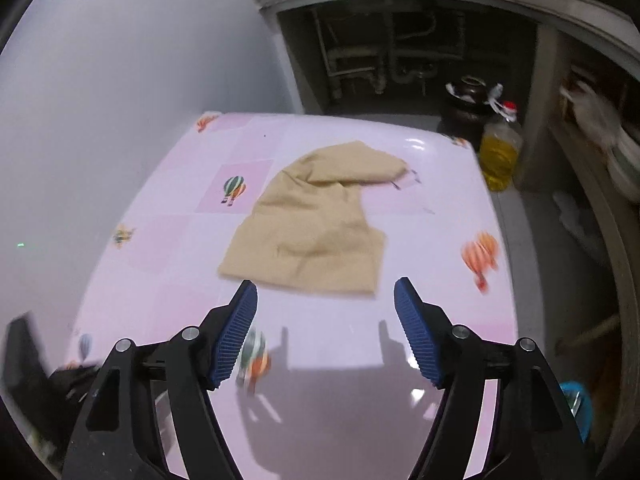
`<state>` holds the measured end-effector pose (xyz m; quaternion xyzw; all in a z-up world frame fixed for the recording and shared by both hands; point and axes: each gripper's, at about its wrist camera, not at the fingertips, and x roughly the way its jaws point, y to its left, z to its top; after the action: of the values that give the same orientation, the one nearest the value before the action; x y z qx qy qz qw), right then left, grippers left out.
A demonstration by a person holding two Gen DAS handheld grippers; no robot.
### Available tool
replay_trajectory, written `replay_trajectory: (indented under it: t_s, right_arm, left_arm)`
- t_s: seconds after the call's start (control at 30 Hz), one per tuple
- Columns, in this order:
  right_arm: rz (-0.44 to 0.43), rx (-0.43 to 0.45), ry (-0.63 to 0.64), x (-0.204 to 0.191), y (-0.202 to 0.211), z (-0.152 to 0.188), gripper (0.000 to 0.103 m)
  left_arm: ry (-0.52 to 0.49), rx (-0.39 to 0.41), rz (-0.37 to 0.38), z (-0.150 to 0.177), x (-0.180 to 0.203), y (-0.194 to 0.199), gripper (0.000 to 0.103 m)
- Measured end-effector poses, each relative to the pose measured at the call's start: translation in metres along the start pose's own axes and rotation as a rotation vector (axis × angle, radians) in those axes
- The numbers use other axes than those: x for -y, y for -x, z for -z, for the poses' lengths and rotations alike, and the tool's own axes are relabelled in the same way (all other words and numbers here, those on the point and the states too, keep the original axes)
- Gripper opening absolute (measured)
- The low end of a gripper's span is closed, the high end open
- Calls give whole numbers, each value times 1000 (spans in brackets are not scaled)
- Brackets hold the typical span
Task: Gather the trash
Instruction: 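Grasp the orange peel with the left tool while the right tool grasps the beige cloth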
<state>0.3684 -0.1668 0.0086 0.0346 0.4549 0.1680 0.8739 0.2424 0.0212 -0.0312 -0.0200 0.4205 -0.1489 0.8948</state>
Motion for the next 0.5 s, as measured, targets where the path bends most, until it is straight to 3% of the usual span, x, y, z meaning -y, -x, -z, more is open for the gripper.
replay_trajectory:
  t_s: [0.3, 0.37, 0.43, 0.47, 0.5]
  right_arm:
    - [105, -69, 87, -30, -83, -25, 67]
    - [123, -95, 97, -32, -92, -20, 49]
    - [132, -88, 107, -33, -91, -13, 43]
    - [126, -88, 111, -32, -86, -10, 31]
    - [118, -94, 108, -32, -82, -8, 11]
  left_arm:
    - [87, 53, -63, 27, -22, 34, 11]
    - [86, 55, -71, 30, -25, 37, 11]
    - [88, 60, -75, 31, -26, 40, 11]
    - [88, 65, -76, 31, -26, 41, 11]
    - [88, 67, -74, 30, -26, 41, 11]
